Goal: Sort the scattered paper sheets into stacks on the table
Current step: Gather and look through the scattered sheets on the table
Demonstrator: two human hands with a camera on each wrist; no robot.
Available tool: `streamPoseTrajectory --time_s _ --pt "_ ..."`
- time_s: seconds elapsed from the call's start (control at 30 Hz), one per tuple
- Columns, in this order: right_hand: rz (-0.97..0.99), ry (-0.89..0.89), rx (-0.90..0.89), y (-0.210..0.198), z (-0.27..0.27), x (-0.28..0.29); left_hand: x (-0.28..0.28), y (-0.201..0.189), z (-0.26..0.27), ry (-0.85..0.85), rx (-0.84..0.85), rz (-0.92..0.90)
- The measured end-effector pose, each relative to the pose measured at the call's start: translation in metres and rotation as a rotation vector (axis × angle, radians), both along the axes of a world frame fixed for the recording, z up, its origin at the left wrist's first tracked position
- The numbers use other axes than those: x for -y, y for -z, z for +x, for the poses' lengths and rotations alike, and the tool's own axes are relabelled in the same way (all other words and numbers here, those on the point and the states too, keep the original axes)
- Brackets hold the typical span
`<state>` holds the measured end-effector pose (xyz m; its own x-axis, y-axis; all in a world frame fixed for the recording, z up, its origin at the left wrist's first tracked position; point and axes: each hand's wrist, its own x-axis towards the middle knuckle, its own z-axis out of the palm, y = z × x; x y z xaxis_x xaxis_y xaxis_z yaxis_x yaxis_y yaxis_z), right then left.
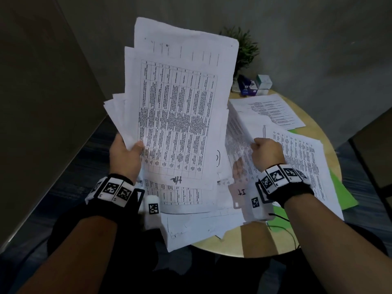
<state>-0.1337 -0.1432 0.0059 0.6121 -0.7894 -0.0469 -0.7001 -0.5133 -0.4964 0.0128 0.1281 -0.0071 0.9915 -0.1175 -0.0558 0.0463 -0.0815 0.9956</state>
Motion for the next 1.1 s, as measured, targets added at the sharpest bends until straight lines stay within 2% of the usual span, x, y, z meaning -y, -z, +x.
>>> streamPoseTrajectory --time_s 0.07,0.17,0.3,0.37,0.5,0.63,0.77,0.8,0.87,0.93,1.1 --pt "0.021 0.023 0.119 -0.010 -0.005 0.004 0.002 -0.002 -0.002 0.019 -0.009 -0.013" --pt "0.158 -0.019 0.379 -0.025 -0.012 0.010 0.009 -0.006 -0.007 0.065 -0.028 -0.017" --pt "0.597 -0.089 0.749 -0.051 -0.022 0.003 0.023 -0.016 -0.017 0.144 -0.063 -0.033" --pt "0.762 -0.148 0.804 -0.059 -0.025 -0.002 0.029 -0.022 -0.023 0.186 -0.070 -0.040" --pt "0.878 -0.173 0.836 -0.066 -0.031 -0.008 0.036 -0.032 -0.032 0.258 -0.080 -0.036" --pt "0.872 -0.143 0.853 -0.070 -0.037 -0.013 0.038 -0.037 -0.041 0.301 -0.085 -0.035" --pt "0.925 -0.123 0.897 -0.073 -0.044 -0.010 0.043 -0.046 -0.053 0.258 -0.046 -0.068" --pt "0.896 -0.152 0.867 -0.071 -0.044 -0.008 0.044 -0.048 -0.055 0.242 -0.021 -0.070" --pt "0.712 -0.195 0.732 -0.069 -0.046 -0.007 0.046 -0.050 -0.058 0.240 0.032 -0.058" --pt "0.575 -0.132 0.660 -0.066 -0.048 -0.001 0.048 -0.050 -0.062 0.258 0.069 -0.033" --pt "0.486 -0.049 0.702 -0.070 -0.048 -0.007 0.053 -0.051 -0.069 0.236 0.112 -0.014"
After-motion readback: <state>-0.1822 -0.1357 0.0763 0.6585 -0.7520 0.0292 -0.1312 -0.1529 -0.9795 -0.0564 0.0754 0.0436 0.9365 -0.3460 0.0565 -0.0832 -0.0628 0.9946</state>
